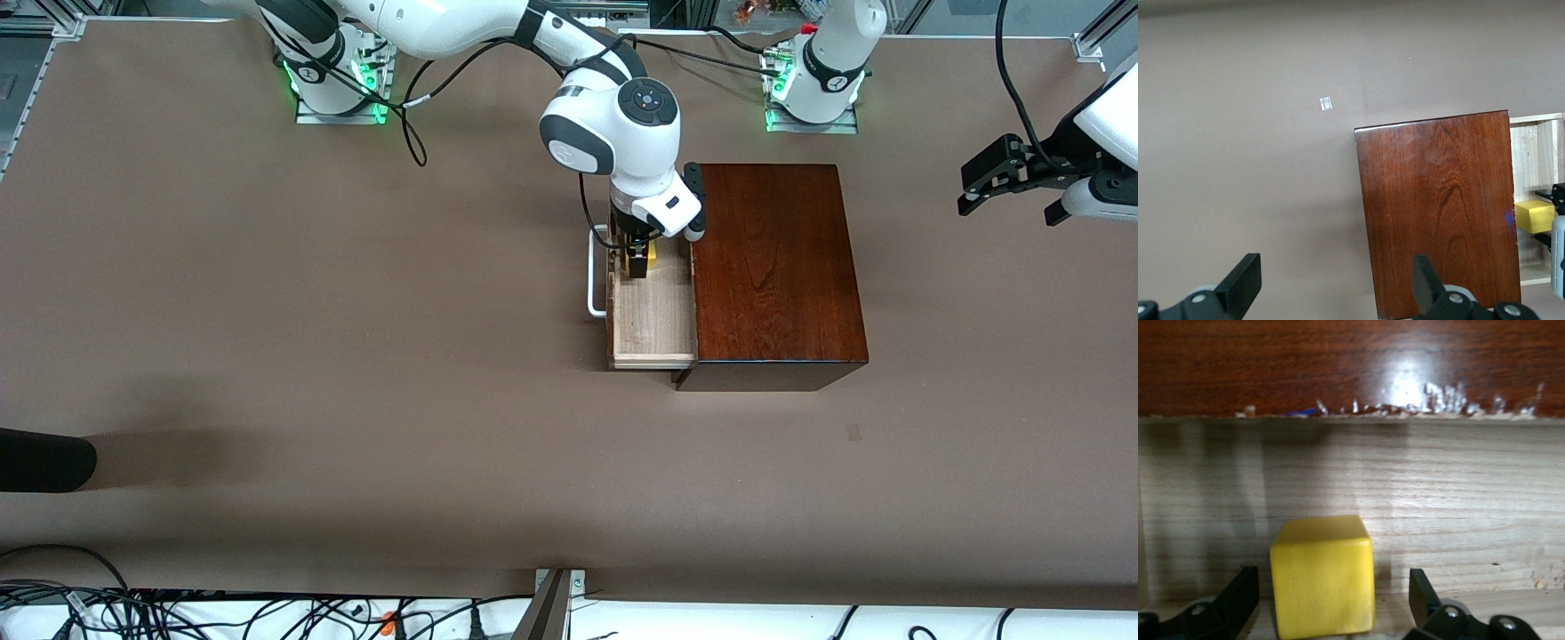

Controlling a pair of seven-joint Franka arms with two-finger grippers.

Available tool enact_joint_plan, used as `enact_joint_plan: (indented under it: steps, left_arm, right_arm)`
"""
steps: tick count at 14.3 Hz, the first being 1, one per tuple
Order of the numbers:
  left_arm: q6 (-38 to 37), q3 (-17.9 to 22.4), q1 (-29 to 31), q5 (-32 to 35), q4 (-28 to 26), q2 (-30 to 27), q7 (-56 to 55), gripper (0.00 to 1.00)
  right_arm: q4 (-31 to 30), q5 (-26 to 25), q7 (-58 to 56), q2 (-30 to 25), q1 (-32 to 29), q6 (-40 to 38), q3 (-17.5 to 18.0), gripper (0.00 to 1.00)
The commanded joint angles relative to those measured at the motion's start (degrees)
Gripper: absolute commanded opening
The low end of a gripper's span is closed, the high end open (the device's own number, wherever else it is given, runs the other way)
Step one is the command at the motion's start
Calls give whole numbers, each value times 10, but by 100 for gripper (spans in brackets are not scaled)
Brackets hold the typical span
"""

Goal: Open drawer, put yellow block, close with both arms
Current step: 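Release the cube into the drawer and withdraw the right gripper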

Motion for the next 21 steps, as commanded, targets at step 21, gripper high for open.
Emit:
enact_joint_plan:
  steps: [21]
  left_arm:
    - [146,-259,-65,8,-5,177,252,100]
  right_arm:
    - [-21,207,161,-277,-388,-237,-99,100]
